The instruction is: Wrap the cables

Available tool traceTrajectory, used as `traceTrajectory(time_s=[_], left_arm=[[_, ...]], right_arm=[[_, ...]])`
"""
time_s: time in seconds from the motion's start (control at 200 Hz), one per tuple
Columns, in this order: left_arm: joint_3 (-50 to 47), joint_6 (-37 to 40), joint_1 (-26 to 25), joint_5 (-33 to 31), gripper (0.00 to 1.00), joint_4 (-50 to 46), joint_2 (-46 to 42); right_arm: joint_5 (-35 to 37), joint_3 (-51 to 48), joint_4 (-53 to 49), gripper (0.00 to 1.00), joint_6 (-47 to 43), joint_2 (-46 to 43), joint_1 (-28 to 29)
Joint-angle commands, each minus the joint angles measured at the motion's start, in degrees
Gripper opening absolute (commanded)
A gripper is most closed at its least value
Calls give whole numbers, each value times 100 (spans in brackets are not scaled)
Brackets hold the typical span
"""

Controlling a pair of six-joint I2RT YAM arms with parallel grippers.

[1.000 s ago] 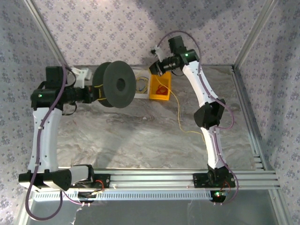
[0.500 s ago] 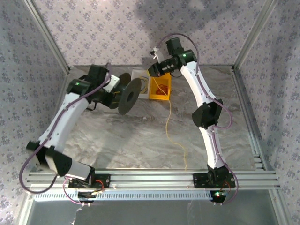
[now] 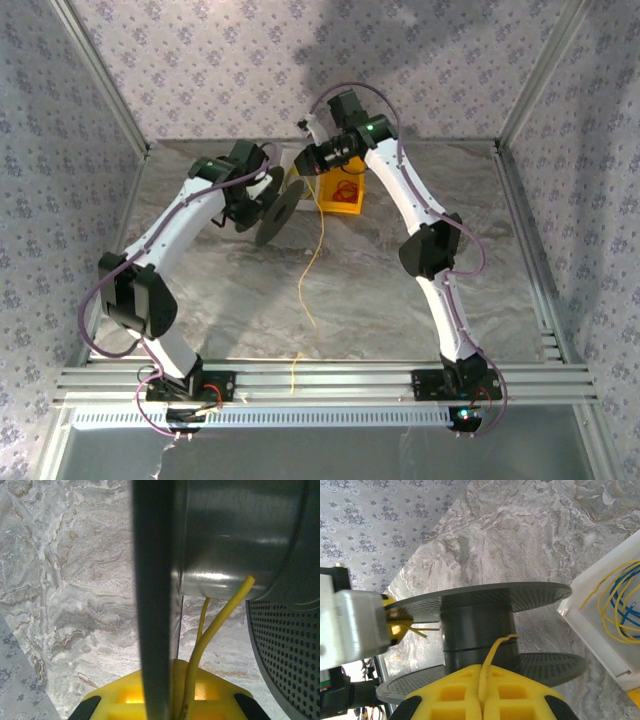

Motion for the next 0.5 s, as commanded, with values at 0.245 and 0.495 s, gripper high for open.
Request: traceTrajectory(time_s=[0.245, 0.495], left_arm=[[480, -235, 548, 43, 0, -1356, 926], [608, -319, 939, 332, 0, -1349, 1092]], right_arm=[[37, 199, 489, 72, 89, -292, -210], [942, -2820, 56, 90, -959, -2174, -477]])
